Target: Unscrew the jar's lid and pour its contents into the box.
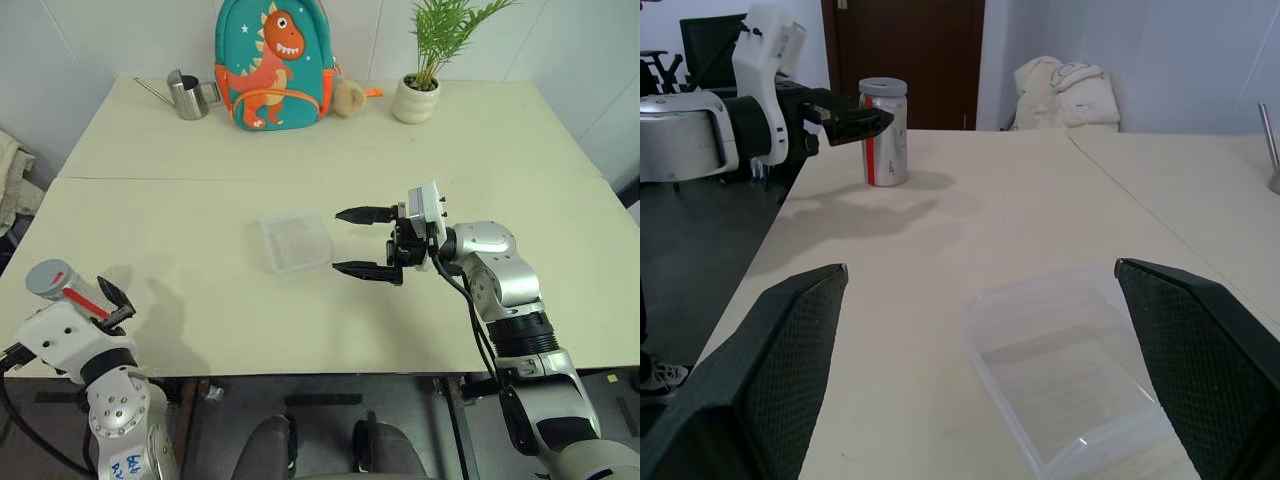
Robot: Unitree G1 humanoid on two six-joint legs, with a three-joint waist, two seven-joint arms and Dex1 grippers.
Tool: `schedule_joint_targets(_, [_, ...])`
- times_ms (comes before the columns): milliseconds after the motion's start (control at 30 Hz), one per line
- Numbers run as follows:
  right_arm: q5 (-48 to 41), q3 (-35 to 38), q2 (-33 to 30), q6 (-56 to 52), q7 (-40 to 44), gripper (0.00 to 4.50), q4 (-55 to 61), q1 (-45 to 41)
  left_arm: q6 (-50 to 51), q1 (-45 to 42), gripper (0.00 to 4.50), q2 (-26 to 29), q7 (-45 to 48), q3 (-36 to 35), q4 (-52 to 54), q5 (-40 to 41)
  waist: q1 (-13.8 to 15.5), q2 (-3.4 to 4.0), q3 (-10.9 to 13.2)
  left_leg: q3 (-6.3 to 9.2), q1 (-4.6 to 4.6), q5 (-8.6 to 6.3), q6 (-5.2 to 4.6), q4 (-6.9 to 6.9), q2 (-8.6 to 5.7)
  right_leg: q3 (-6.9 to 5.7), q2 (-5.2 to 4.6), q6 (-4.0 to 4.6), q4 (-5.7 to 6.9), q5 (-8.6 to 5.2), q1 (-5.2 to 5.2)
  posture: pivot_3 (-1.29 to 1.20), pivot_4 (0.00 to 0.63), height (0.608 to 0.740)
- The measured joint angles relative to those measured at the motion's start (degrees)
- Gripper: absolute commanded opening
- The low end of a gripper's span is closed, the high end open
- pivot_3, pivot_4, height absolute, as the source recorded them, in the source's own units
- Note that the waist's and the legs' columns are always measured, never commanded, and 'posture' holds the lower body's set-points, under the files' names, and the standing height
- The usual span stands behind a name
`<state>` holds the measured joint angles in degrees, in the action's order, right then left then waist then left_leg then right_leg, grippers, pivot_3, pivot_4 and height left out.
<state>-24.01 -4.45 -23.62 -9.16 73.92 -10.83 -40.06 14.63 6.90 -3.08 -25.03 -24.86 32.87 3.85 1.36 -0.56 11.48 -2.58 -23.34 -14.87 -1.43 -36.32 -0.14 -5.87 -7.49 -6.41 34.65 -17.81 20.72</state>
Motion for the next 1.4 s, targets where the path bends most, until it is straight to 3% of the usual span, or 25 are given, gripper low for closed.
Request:
schedule_joint_targets(1100, [0.0,0.0,0.2,-1.3,-0.9,4.5,1.4,0.0,-1.5,-13.0,4.48,4.5,-3.9,-6.7,-16.9,-1.0,0.0,-0.11,-0.1,-0.53,-0.01,0.08,0.05,0.05,0.06,-0.04,-0.03,-0.03,0.26,0.02,0.38,0.0,0.15,0.74])
schedule_joint_targets(1233, [0.0,0.0,0.2,-1.4,-0.9,4.5,1.4,0.0,-1.9,-13.2,3.65,5.5,-4.3,-7.0,-18.2,-1.1,0.0,-0.13,-0.1,-0.64,-0.01,0.08,0.04,0.05,0.07,-0.03,-0.05,-0.03,0.32,0.02,0.45,0.0,0.15,0.74])
schedule_joint_targets(1400, [0.1,0.0,0.2,-1.4,-0.8,4.5,1.4,0.1,-2.4,-13.4,2.01,6.2,-4.5,-7.8,-18.2,-1.1,0.0,-0.15,-0.1,-0.75,-0.01,0.05,0.03,0.05,0.09,-0.01,-0.08,-0.03,0.35,0.02,0.53,0.0,0.15,0.74])
